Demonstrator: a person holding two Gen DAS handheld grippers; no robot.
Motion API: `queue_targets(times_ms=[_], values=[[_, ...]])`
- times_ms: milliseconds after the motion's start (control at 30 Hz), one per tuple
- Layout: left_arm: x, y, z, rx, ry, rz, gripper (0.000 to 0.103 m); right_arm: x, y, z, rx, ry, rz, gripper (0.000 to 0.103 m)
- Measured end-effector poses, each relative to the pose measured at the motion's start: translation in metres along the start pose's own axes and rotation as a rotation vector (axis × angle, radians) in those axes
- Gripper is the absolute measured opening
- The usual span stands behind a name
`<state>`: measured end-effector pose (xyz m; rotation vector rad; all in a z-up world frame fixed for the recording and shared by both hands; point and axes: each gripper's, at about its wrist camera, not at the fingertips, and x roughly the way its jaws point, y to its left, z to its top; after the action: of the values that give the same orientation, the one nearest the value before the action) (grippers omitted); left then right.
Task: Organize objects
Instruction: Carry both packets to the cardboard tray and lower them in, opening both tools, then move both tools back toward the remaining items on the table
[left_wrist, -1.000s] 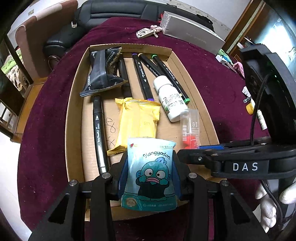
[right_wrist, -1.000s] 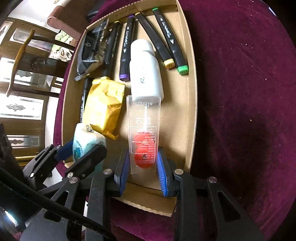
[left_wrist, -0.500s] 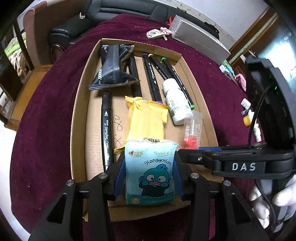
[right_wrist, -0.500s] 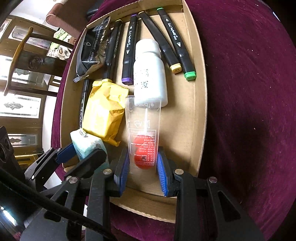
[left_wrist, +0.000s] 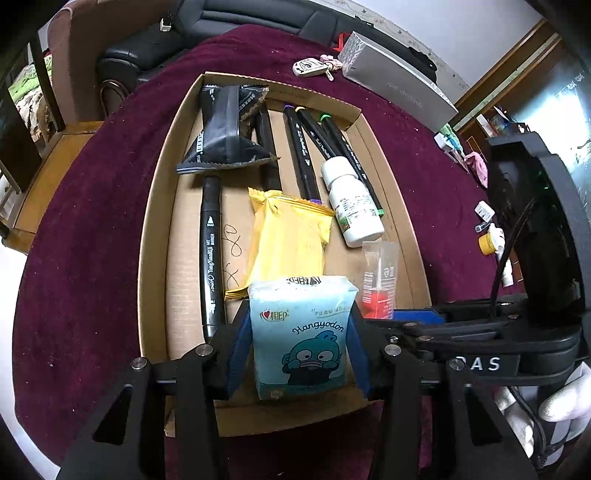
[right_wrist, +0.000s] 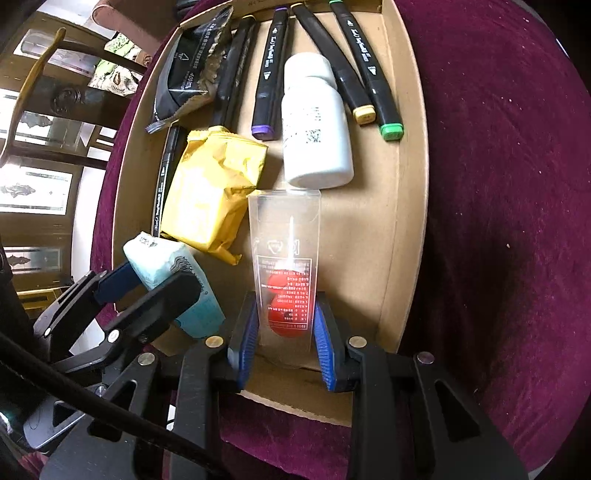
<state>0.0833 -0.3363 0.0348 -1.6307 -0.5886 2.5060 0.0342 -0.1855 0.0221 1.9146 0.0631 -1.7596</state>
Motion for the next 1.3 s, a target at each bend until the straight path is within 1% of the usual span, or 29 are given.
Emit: queue_targets(times_ms=[100,200,267,367,500,567,600,633,700,767,833,867,900,1000,1067,1100,1167,1200,1300], values=[[0.007,0.000,-0.003,-0.005,0.020,-0.002,0.042,-0.001,0.000,0.000,0.005,0.000,-0.018,0.027],[0.015,-0.001,-0.006,-0.008,0.039,-0.011,0.042,-0.003,0.000,-0.001,-0.009,-0.006,-0.078,0.027],[0.015,-0.004,-0.006,0.006,0.031,-0.007,0.042,-0.004,-0.002,-0.002,-0.012,-0.011,-0.094,0.027],[0.016,-0.006,-0.003,0.012,0.016,-0.005,0.042,-0.006,-0.006,-0.002,0.004,-0.016,-0.084,0.027],[0.017,-0.004,0.000,-0.005,0.019,-0.012,0.043,-0.007,-0.008,0.001,0.025,-0.021,-0.069,0.026],[0.016,-0.003,0.000,-0.012,0.024,-0.018,0.044,-0.007,-0.008,-0.001,0.033,-0.025,-0.063,0.026],[0.016,-0.002,0.000,-0.025,0.031,-0.030,0.047,-0.008,-0.007,-0.001,0.037,-0.029,-0.060,0.026],[0.016,-0.002,0.000,-0.037,0.037,-0.044,0.048,-0.010,-0.008,-0.001,0.041,-0.039,-0.056,0.026],[0.013,-0.004,-0.001,-0.060,0.044,-0.096,0.048,-0.021,-0.009,-0.002,0.044,-0.082,-0.048,0.027],[0.010,-0.009,-0.001,-0.052,0.035,-0.113,0.048,-0.033,-0.007,-0.005,0.042,-0.126,-0.038,0.027],[0.011,-0.015,-0.001,-0.033,0.037,-0.131,0.049,-0.048,-0.009,-0.006,0.043,-0.175,-0.026,0.031],[0.012,-0.017,-0.001,-0.029,0.042,-0.132,0.049,-0.053,-0.011,-0.007,0.046,-0.193,-0.022,0.035],[0.015,-0.019,-0.002,-0.027,0.051,-0.130,0.049,-0.057,-0.014,-0.007,0.052,-0.211,-0.018,0.036],[0.018,-0.019,-0.001,-0.036,0.060,-0.121,0.049,-0.066,-0.020,-0.011,0.077,-0.241,0.002,0.036],[0.016,-0.018,0.001,-0.044,0.055,-0.117,0.049,-0.067,-0.032,-0.011,0.104,-0.247,0.011,0.036],[0.014,-0.017,0.003,-0.046,0.050,-0.113,0.049,-0.064,-0.031,-0.010,0.117,-0.246,0.018,0.036],[0.009,-0.015,0.004,-0.054,0.042,-0.107,0.052,-0.067,-0.040,-0.013,0.138,-0.246,0.026,0.036],[0.006,-0.013,0.003,-0.061,0.041,-0.109,0.055,-0.068,-0.046,-0.016,0.150,-0.247,0.030,0.036],[0.000,-0.006,0.005,-0.091,0.034,-0.116,0.056,-0.073,-0.061,-0.012,0.174,-0.258,0.046,0.036]])
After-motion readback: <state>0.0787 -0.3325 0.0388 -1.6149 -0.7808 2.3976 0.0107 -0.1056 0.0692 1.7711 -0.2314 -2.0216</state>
